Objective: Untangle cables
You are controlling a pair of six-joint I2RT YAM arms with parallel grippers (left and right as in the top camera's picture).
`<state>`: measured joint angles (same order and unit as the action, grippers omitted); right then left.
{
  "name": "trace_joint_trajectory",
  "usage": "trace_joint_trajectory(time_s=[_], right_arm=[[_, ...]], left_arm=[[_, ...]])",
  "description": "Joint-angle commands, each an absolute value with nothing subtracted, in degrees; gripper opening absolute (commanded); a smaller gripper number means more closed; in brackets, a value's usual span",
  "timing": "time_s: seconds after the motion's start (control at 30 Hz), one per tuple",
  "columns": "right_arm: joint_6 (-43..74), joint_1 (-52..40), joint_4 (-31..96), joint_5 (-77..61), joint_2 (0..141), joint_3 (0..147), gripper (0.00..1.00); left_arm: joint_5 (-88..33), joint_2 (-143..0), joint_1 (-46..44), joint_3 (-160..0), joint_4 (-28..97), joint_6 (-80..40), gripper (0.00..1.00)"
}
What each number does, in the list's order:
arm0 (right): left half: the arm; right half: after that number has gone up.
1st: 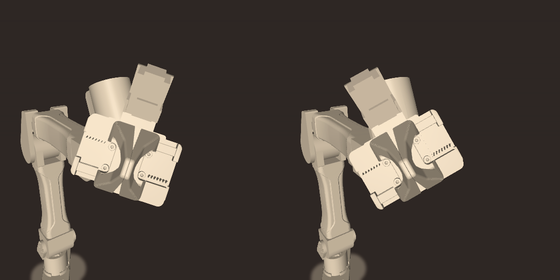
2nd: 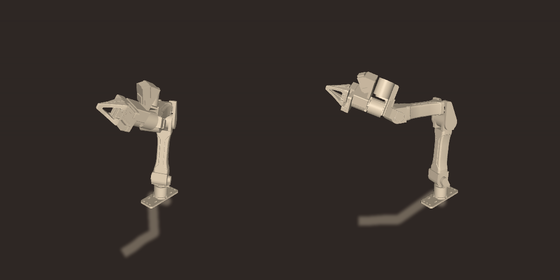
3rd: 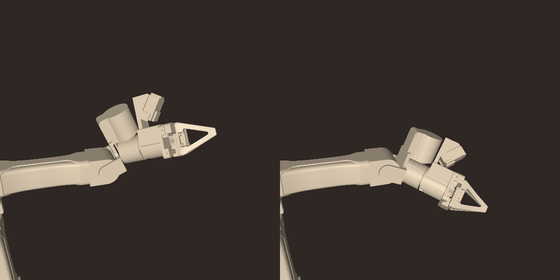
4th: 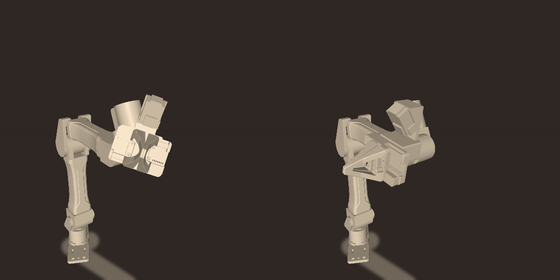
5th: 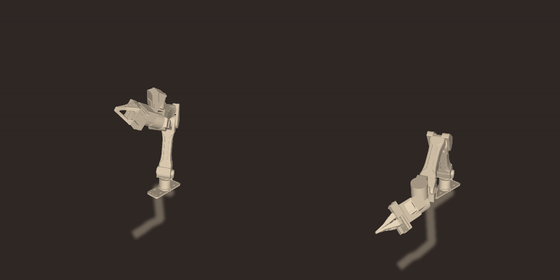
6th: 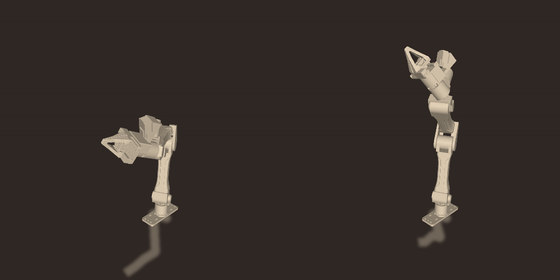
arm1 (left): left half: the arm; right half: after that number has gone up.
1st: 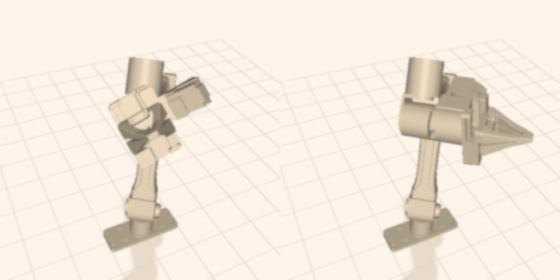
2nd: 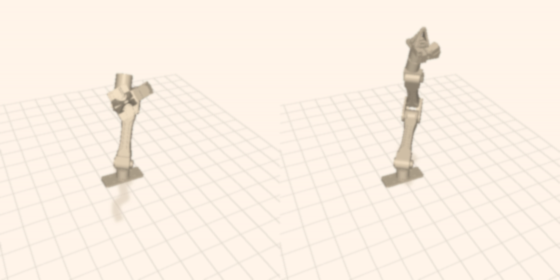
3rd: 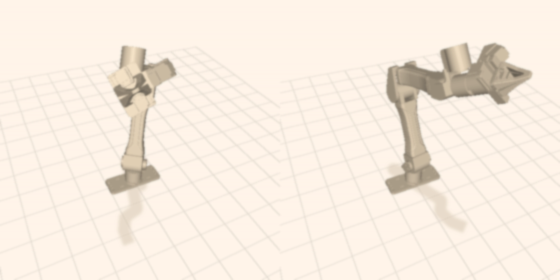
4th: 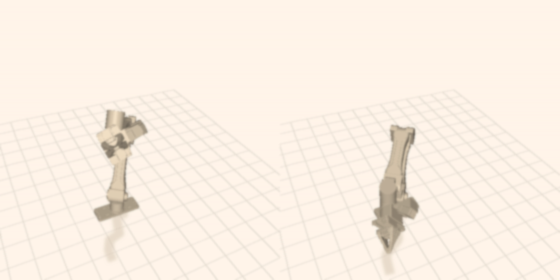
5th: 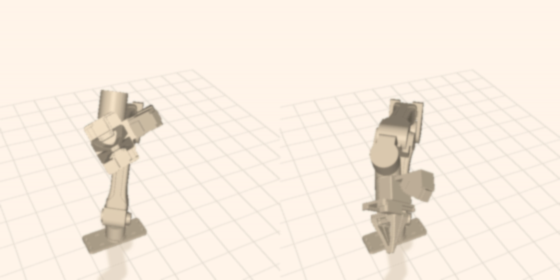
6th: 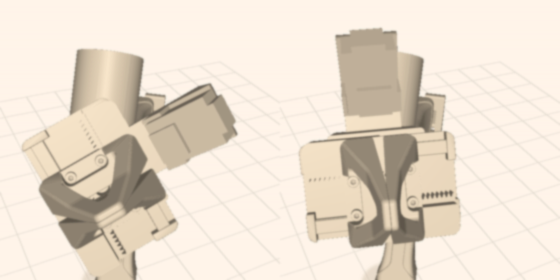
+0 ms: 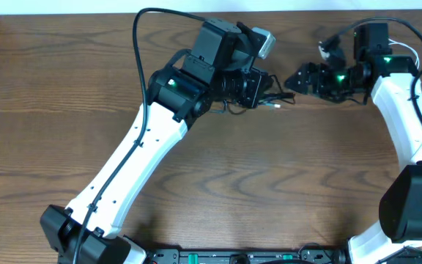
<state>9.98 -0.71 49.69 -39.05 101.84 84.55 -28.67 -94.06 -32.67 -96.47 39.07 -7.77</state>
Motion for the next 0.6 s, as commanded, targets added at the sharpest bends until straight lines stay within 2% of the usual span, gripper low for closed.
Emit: trace_joint_trajectory(time_s=[0.0,0.13,0.23,0.33,0.57], right_arm=[[9.34,-1.04,48.6,-46.94,102.0,84.27,0.85],[10.63,0.25,48.97,-47.7,101.97,84.27,0.83],[10.48,-0.27,48.58,-54.22,101.97,84.27,0.84],[10.72,-3.11,47.81,-53.91,102.0,84.27,0.86],[30.92,-13.28,38.28,-40.36,102.35,84.18,0.84]], left_arm=[[-24.91,-93.45,-31.0,-96.99,38.83,-11.2,0.08],[-23.7,-93.73,-29.95,-96.99,40.16,-12.12,0.07],[-19.31,-94.78,-29.91,-96.86,41.47,-19.0,0.08],[-16.84,-94.96,-29.91,-96.86,41.01,-24.05,0.07],[-16.86,-94.96,-29.95,-96.86,40.18,-25.82,0.07]])
